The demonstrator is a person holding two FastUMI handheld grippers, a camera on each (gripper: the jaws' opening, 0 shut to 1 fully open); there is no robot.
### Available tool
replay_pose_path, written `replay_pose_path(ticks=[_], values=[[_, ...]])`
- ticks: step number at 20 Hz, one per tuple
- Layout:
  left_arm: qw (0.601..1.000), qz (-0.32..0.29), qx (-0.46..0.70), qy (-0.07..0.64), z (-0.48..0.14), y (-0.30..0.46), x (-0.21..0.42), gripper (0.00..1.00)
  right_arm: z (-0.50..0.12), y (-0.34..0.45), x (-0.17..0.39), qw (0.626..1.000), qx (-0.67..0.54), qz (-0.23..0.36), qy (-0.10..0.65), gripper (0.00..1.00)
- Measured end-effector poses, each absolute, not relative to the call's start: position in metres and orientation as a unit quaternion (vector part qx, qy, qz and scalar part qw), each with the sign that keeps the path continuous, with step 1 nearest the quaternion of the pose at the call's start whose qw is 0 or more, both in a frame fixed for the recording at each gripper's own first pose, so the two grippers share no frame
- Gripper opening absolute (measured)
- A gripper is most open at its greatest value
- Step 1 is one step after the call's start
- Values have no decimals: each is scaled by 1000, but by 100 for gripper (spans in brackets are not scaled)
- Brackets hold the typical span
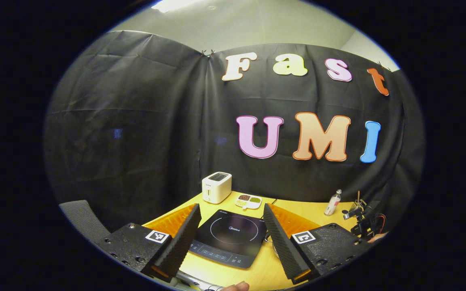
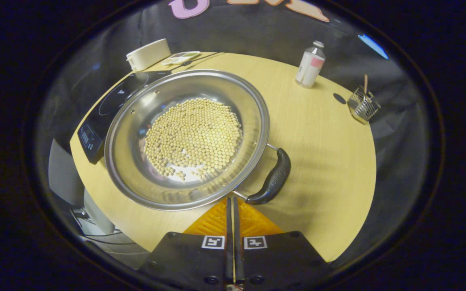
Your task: First push the handle of the pot to place it horizontally, then grasp the pot with both hands and set it on the induction cooktop.
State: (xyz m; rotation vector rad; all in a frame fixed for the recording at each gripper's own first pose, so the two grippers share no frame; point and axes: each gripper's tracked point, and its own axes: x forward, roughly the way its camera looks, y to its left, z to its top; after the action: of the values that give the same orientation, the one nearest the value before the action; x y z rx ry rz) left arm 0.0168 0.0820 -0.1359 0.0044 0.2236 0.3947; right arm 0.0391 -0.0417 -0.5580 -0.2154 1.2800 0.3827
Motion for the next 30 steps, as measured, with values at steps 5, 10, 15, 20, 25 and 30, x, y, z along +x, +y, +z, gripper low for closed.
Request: replay_pose_path(ticks=[5, 10, 15, 20, 25, 30], values=[[977, 152, 16, 146, -149, 59, 36, 95, -557, -50, 38, 792, -123, 186, 568, 4], [977, 77, 20, 197, -189, 36, 68, 91, -532, -55, 42, 823, -69, 128, 548, 4], [967, -6, -22, 253, -243, 24, 104, 92, -507, -55, 57, 839, 28, 37, 543, 22], [948, -78, -64, 302, -285, 37, 129, 95, -497, -57, 61, 832, 43, -50, 550, 61], [919, -148, -63, 360, -337, 47, 141, 96, -483, -44, 57, 828, 53, -112, 546, 82], [901, -154, -68, 400, -379, 51, 166, 96, -477, -58, 53, 829, 25, -142, 541, 99]])
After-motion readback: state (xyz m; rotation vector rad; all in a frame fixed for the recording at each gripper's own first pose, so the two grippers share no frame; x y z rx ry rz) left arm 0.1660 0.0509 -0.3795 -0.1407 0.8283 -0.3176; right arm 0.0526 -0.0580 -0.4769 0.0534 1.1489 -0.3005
